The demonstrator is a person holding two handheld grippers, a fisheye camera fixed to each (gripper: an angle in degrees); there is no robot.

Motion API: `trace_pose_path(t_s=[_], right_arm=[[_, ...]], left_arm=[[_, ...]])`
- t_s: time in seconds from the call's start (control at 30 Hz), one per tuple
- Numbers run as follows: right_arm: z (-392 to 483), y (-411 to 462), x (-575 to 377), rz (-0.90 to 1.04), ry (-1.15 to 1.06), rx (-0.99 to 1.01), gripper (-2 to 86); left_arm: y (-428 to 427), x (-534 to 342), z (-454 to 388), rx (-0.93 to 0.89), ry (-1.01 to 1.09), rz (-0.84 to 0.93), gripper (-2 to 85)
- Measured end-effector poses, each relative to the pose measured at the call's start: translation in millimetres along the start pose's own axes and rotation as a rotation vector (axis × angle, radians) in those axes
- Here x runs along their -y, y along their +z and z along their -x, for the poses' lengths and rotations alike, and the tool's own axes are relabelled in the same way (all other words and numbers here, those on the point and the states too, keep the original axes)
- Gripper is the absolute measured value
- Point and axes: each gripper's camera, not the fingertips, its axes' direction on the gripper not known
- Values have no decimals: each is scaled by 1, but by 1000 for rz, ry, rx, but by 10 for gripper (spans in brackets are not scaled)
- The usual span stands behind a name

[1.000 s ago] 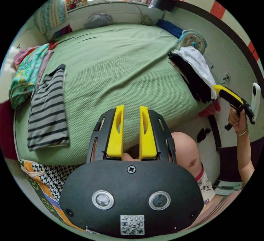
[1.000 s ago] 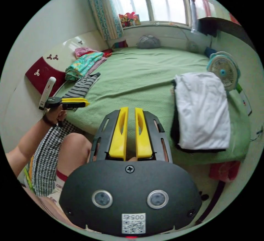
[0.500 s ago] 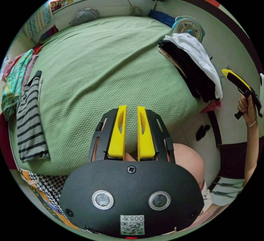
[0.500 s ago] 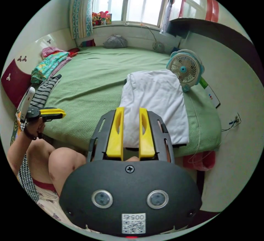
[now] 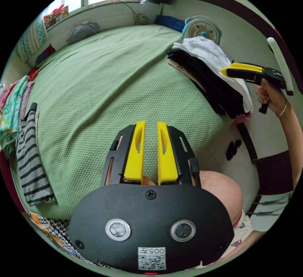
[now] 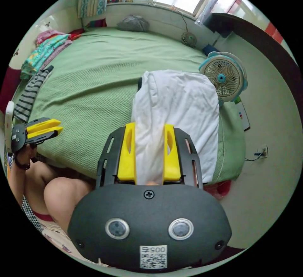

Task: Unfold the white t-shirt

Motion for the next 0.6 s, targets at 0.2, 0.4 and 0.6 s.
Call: trace_pose_path(t_s=[0.2, 0.4, 0.6], right_arm=[[-41, -32, 4, -74, 122, 23, 11], [-74, -41, 2, -79, 242, 126, 21], [-54, -32, 11, -23, 181, 74, 62]], left_arm=[[15, -4, -10, -7, 1, 2, 67], [30, -3, -19, -10, -8, 2, 64], [46, 0, -29, 24, 4, 15, 63]])
